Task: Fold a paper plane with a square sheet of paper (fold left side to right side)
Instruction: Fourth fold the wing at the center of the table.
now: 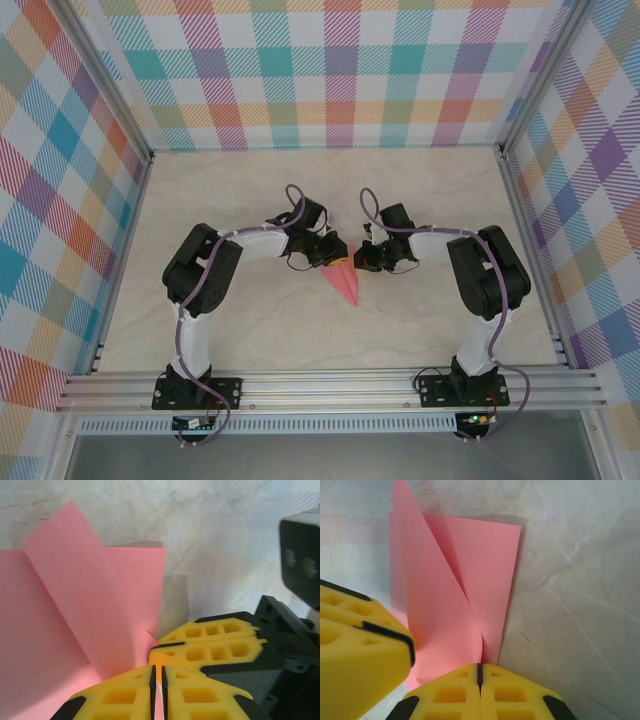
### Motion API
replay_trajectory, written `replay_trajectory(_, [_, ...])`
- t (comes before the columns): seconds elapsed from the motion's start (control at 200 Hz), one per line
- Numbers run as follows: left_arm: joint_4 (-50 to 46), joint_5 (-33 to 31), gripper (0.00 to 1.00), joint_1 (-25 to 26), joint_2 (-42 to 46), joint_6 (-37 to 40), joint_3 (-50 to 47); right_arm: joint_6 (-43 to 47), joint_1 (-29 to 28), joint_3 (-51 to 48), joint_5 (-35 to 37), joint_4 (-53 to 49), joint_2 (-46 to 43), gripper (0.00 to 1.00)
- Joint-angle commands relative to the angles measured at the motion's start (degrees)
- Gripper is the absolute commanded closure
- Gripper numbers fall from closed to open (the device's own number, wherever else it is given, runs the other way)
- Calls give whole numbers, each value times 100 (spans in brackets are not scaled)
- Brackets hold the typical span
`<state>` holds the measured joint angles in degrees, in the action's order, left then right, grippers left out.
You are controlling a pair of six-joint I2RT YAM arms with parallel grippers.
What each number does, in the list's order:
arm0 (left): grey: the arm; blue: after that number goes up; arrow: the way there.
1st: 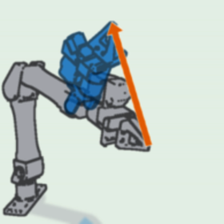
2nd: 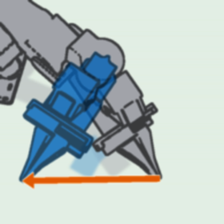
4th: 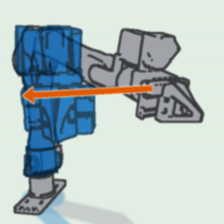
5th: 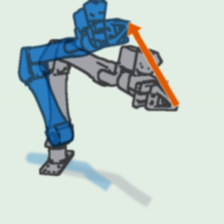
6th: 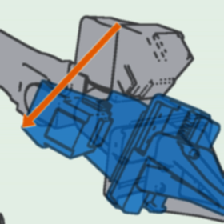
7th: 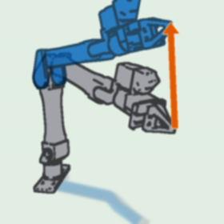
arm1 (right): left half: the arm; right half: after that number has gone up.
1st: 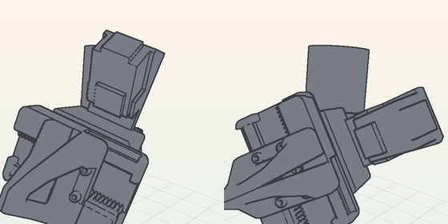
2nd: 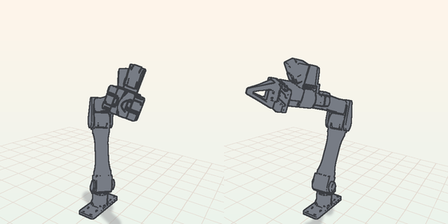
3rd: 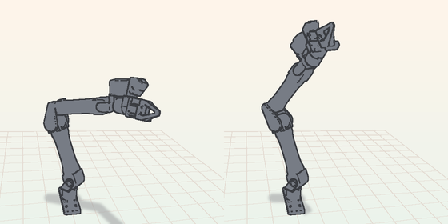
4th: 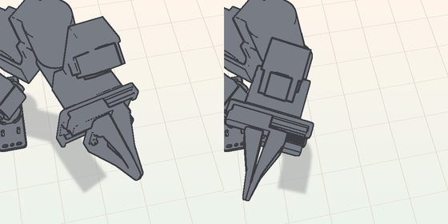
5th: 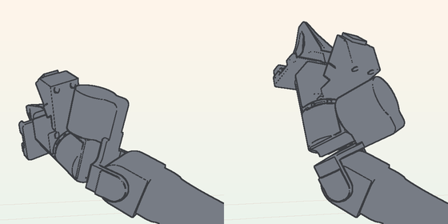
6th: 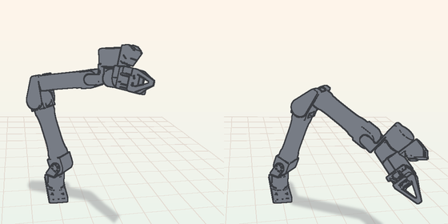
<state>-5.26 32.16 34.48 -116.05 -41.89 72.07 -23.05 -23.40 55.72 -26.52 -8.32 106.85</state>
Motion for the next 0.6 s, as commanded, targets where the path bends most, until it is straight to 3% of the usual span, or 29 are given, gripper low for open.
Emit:
replay_trajectory(0.0, [-210,-95,87,76,-84,178,124,160,-52,-7,316,-471,170,98])
replay_trajectory(0.595, [-132,-283,87,76,-266,120,-301,187,-60,78,262,-485,161,97])
